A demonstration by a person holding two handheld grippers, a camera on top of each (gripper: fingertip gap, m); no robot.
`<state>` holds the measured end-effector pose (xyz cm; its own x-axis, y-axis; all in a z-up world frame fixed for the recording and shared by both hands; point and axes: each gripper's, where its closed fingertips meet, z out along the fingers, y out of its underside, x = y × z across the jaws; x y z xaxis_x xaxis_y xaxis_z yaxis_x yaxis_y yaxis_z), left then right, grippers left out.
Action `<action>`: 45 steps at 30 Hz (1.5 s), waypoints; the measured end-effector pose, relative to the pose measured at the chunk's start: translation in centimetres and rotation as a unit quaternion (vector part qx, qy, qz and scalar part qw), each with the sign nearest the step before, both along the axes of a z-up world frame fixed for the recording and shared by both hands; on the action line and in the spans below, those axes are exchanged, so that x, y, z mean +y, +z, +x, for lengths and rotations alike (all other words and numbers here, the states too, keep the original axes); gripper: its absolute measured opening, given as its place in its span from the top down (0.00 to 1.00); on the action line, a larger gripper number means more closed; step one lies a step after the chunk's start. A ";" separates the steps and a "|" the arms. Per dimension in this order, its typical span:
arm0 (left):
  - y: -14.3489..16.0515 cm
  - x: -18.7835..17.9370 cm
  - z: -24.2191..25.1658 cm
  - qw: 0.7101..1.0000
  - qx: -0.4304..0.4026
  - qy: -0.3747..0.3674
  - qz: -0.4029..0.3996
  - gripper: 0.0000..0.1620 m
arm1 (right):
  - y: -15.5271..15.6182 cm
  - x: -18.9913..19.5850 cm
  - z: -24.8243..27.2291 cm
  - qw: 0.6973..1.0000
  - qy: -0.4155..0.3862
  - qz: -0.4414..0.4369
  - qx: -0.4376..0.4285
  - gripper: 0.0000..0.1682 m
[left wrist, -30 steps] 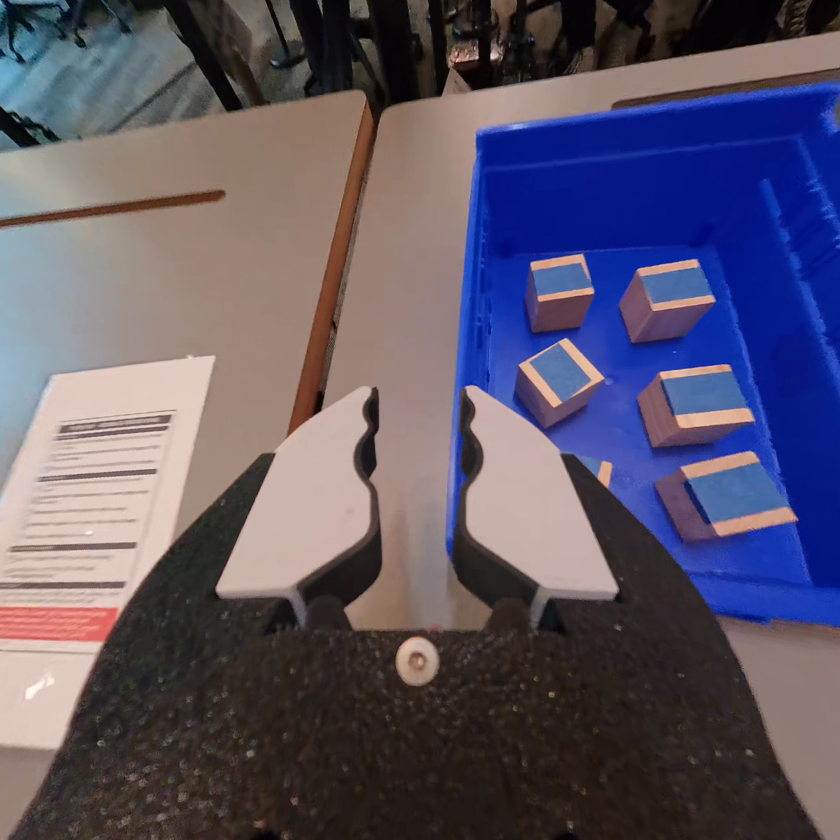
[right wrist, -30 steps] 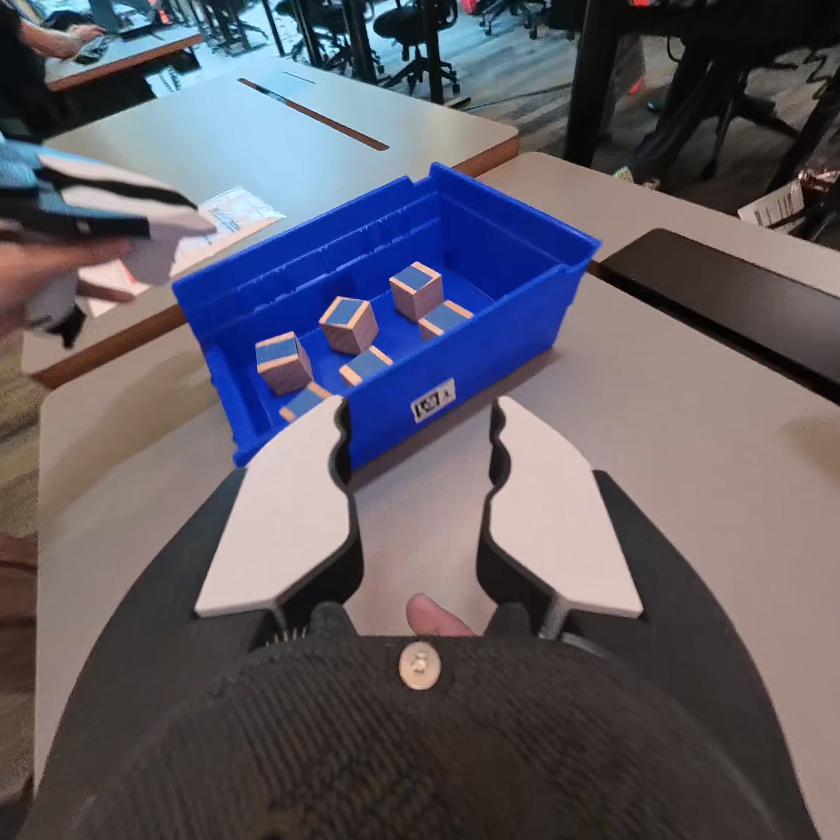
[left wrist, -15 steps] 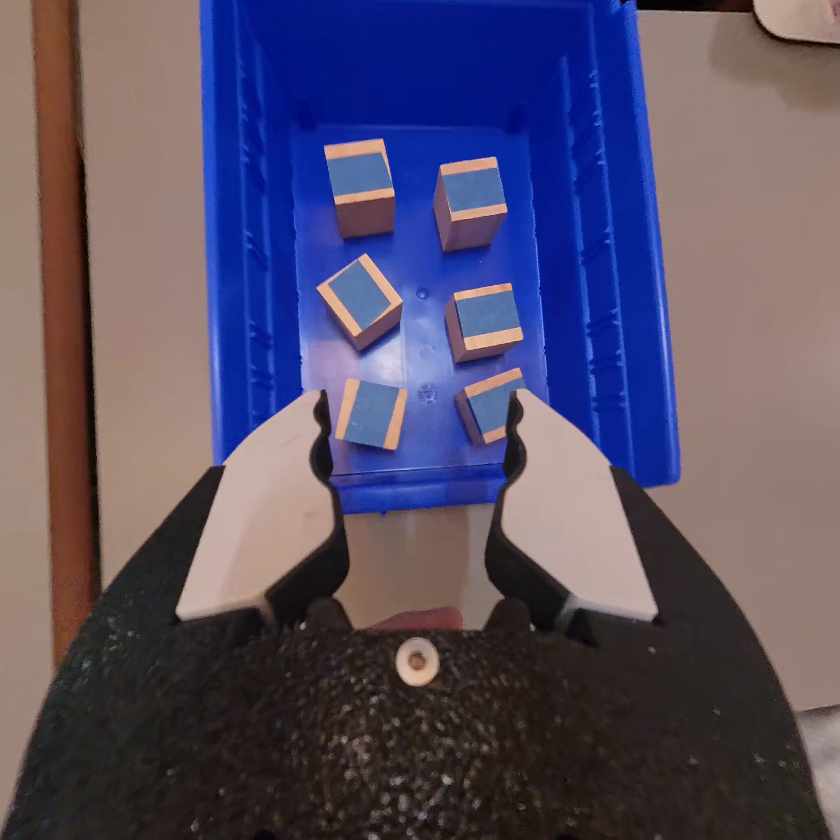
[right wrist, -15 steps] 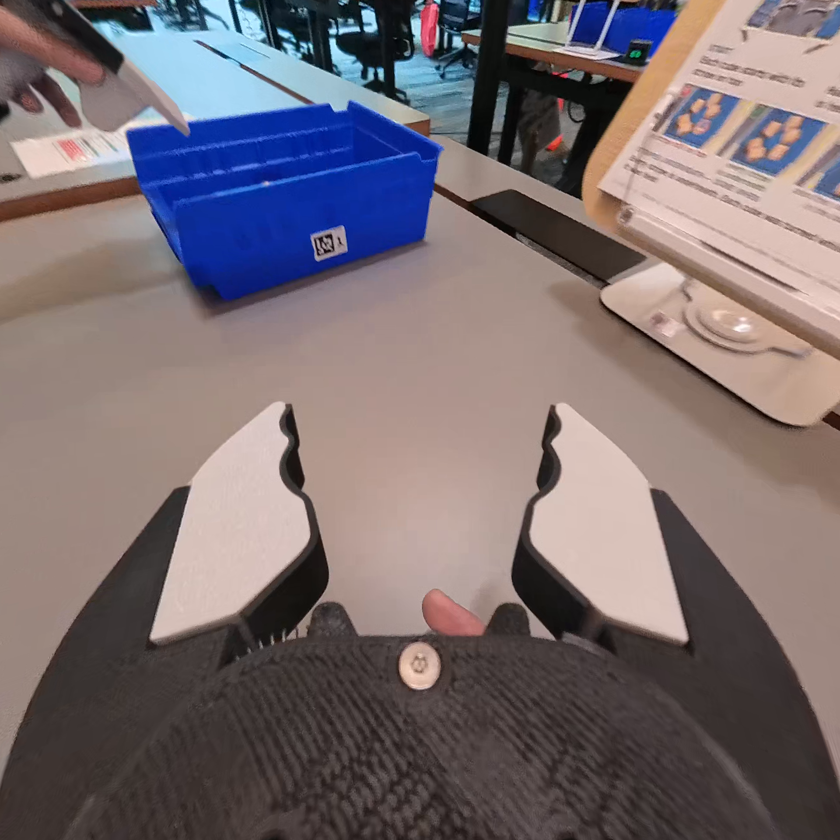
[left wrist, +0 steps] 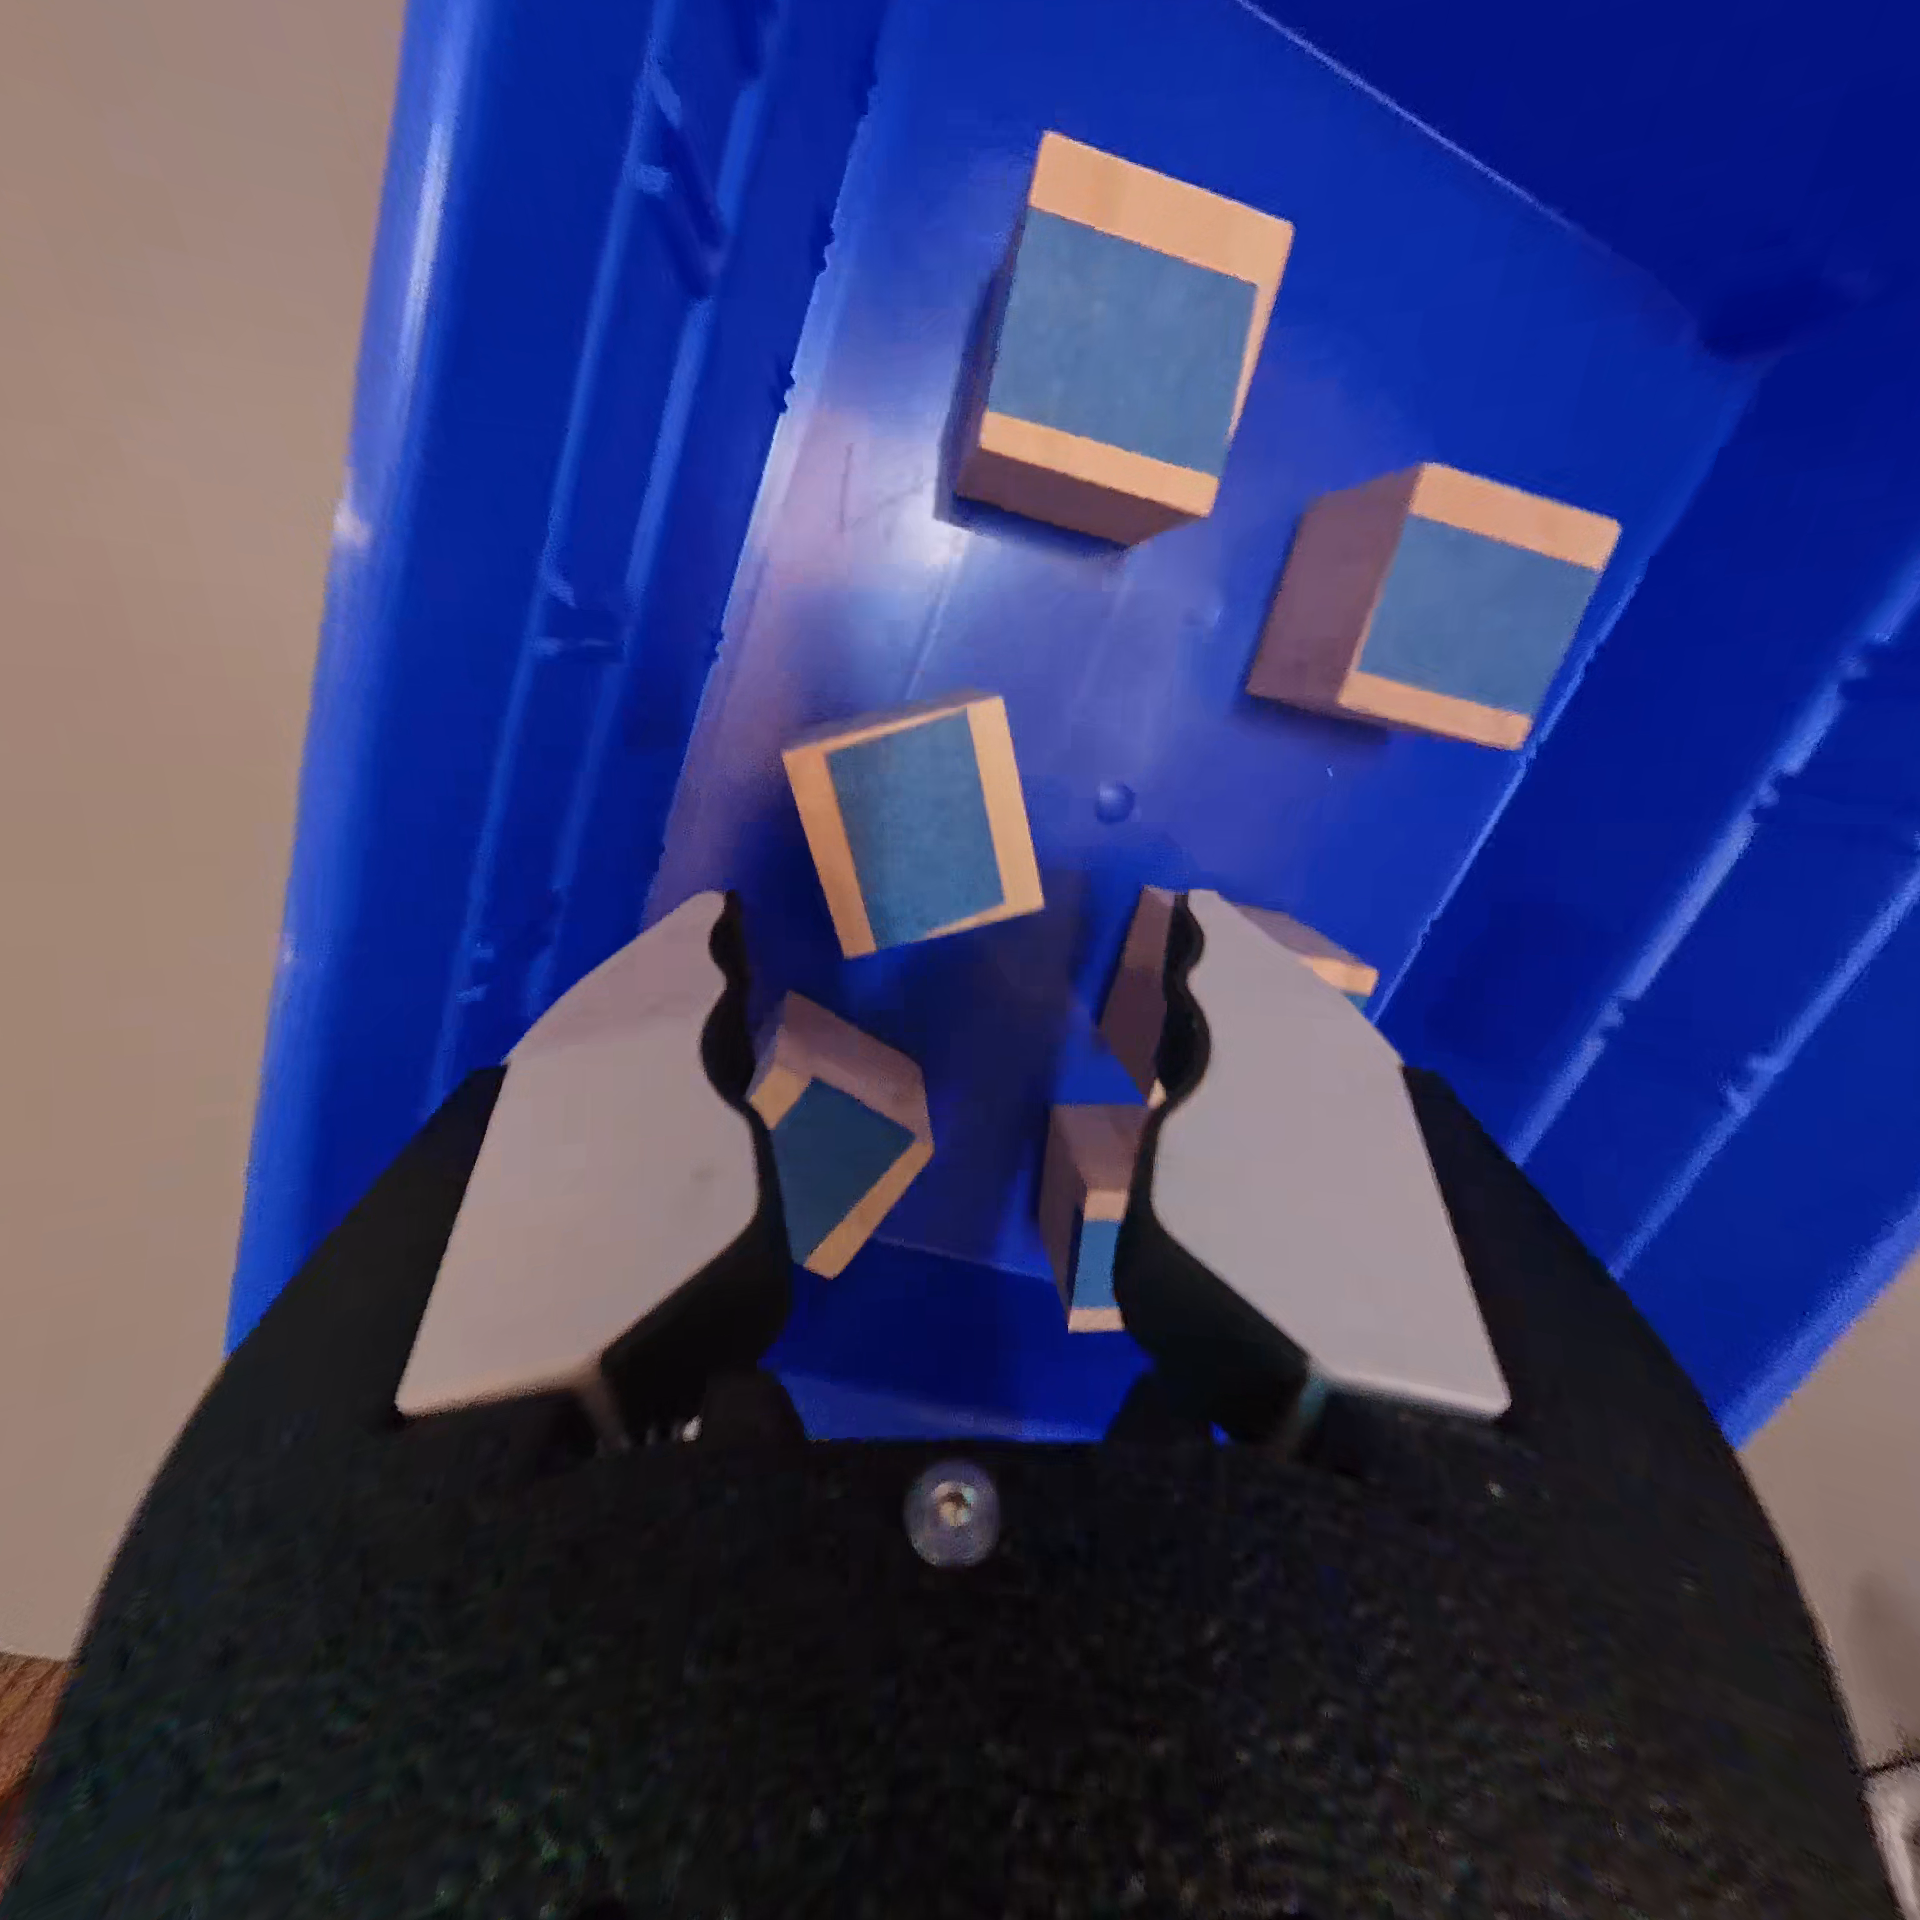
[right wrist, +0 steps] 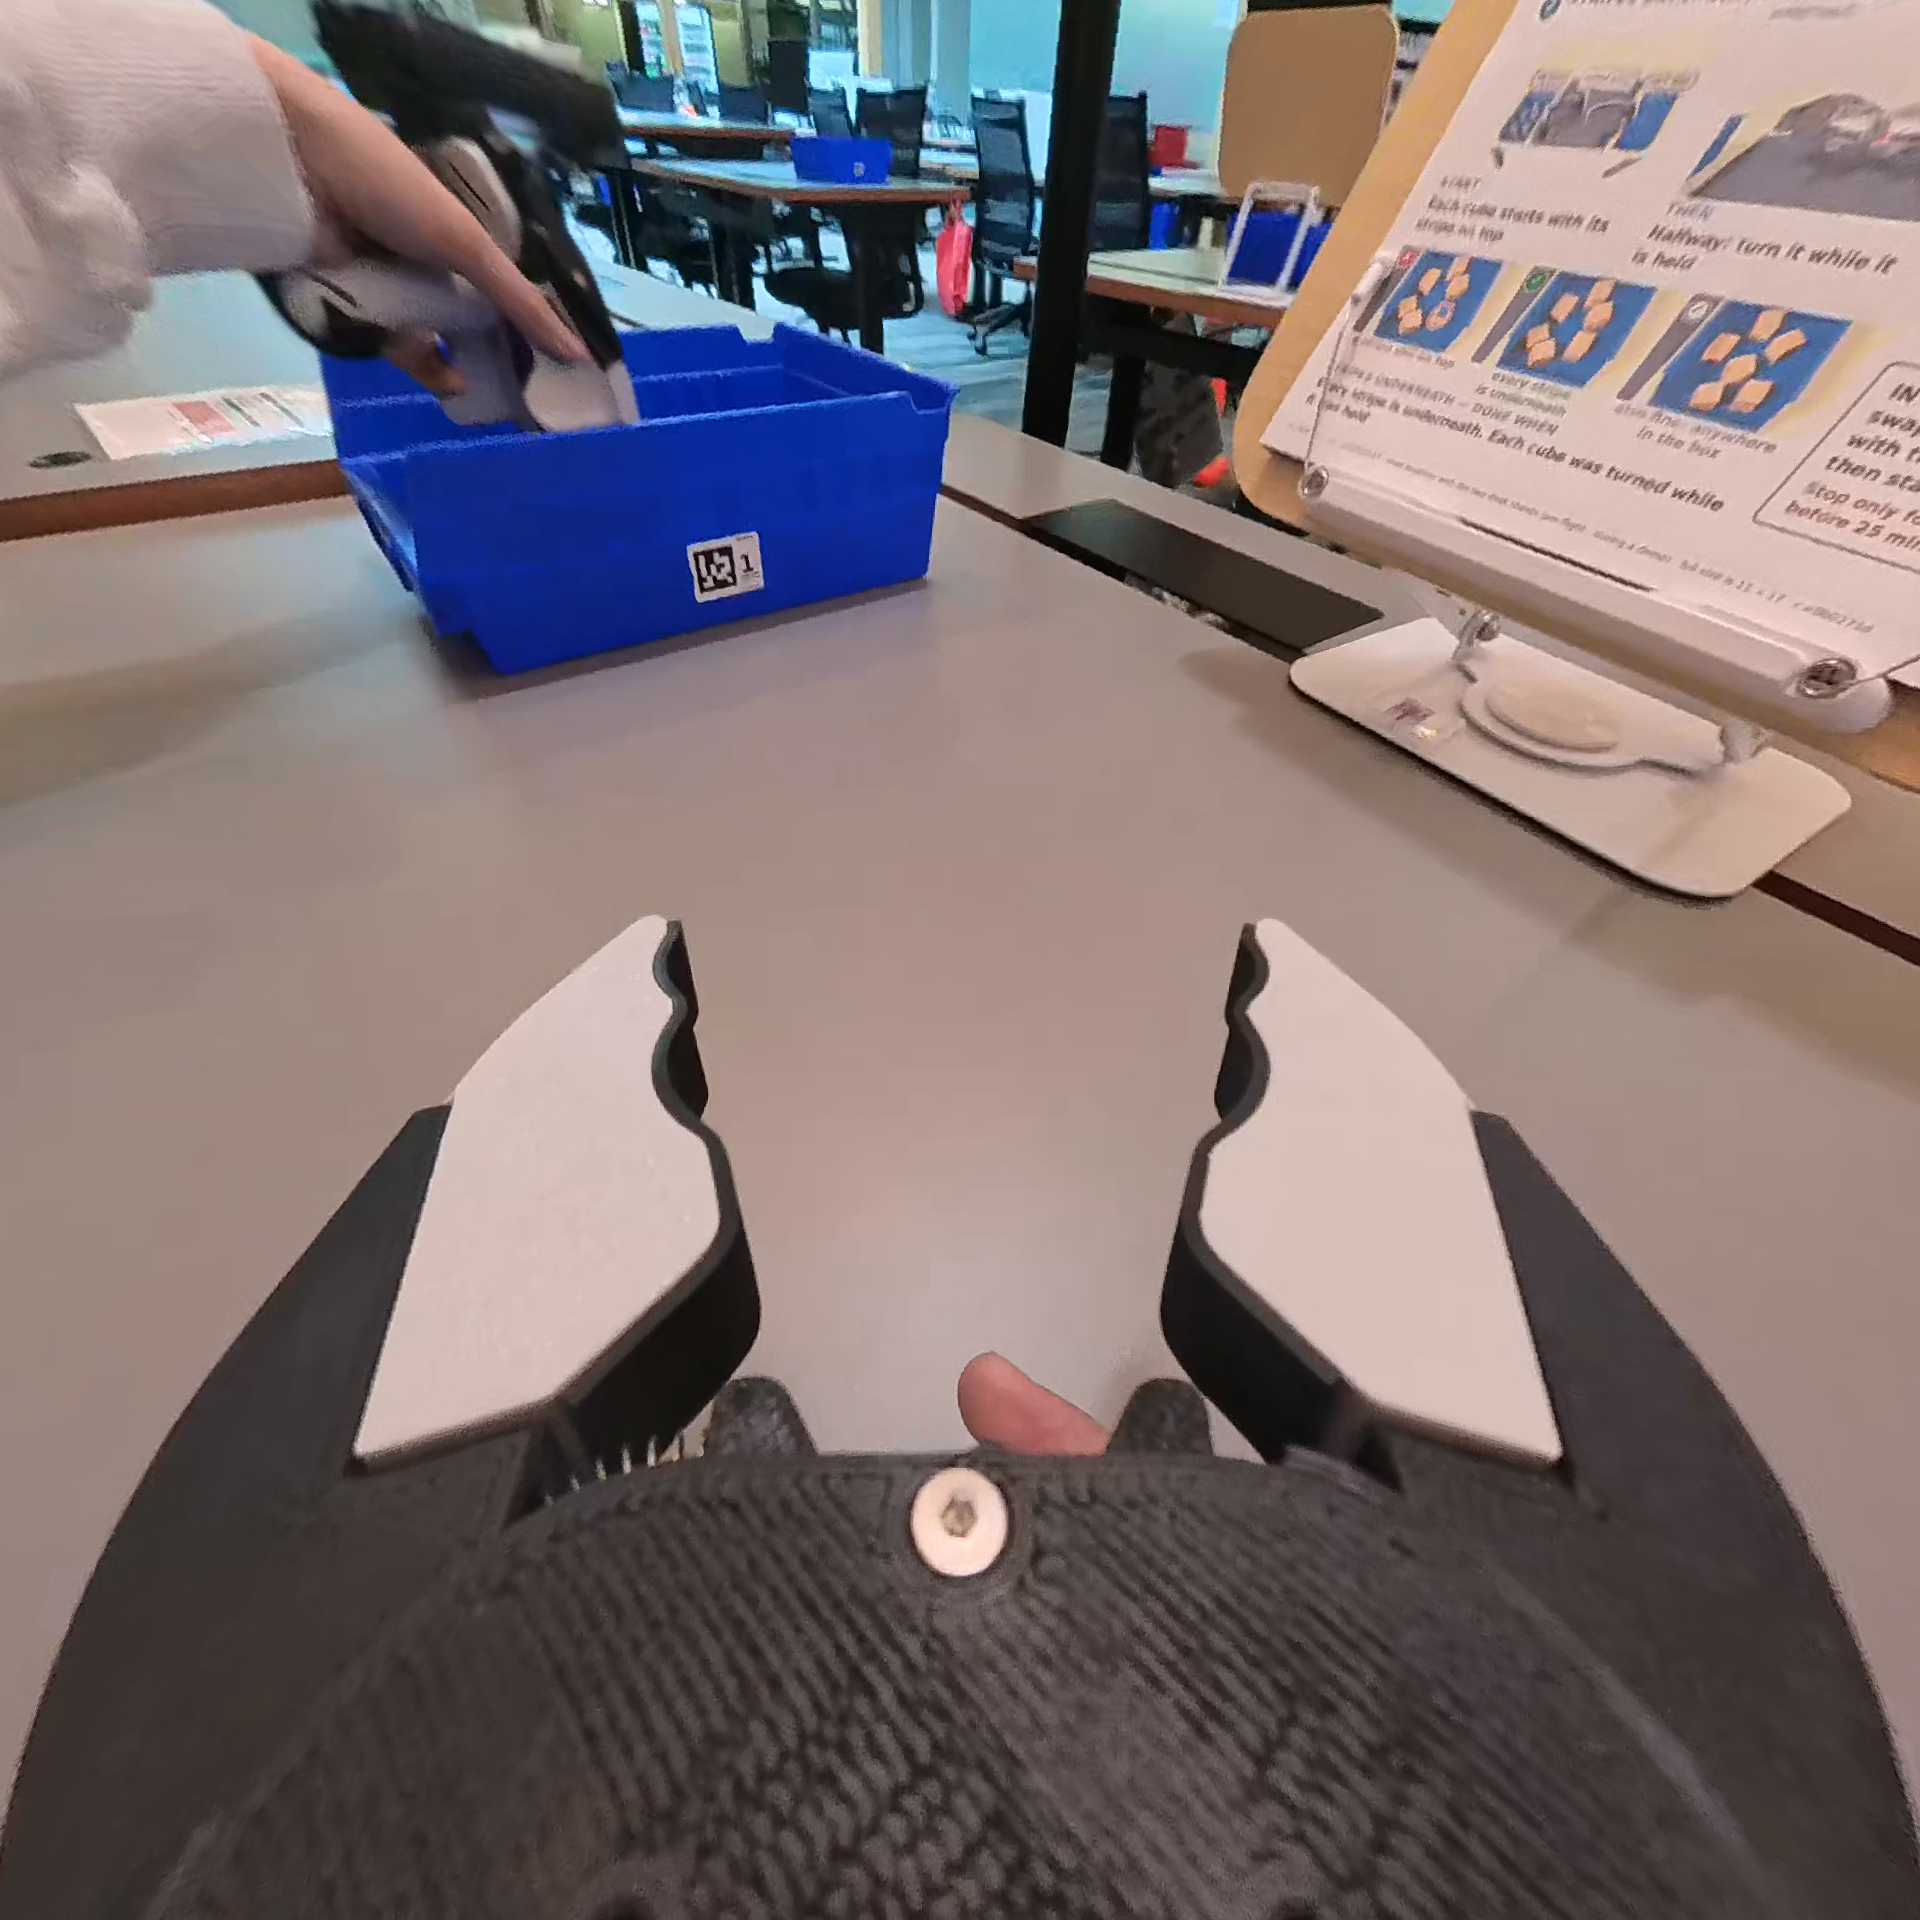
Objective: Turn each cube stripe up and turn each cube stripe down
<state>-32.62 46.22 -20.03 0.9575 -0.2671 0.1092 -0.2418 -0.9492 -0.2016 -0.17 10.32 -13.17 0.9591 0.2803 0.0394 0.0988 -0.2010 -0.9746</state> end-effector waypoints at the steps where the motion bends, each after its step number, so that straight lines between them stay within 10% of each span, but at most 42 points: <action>1: -0.3 0.3 0.1 1.000 0.003 0.007 -0.003 0.53 | 0.3 -0.1 -0.1 1.000 0.007 0.007 0.004 0.42; 17: -2.7 1.5 0.4 0.999 0.023 -0.003 0.037 0.72 | 0.6 -0.3 0.2 0.999 0.014 0.035 0.001 0.45; 24: 6.1 -0.2 5.6 0.977 -0.132 -0.077 0.145 0.72 | 1.8 -0.7 -0.3 0.998 0.025 0.061 0.002 0.47; 32: 18.7 -13.6 17.4 0.854 -0.434 -0.256 0.132 0.72 | 6.2 -2.2 -1.2 0.987 0.041 0.153 -0.030 0.47; 45: 20.6 -36.2 30.1 0.625 -0.625 -0.467 0.000 0.73 | 11.8 -6.5 -0.7 0.949 0.052 0.268 -0.158 0.56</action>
<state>-2.54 10.03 0.57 -0.4498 -0.6465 0.6162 -0.3433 -0.5118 -0.7876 -0.84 3.83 -1.38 0.8437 0.2312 0.4845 0.3957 0.3422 -0.8523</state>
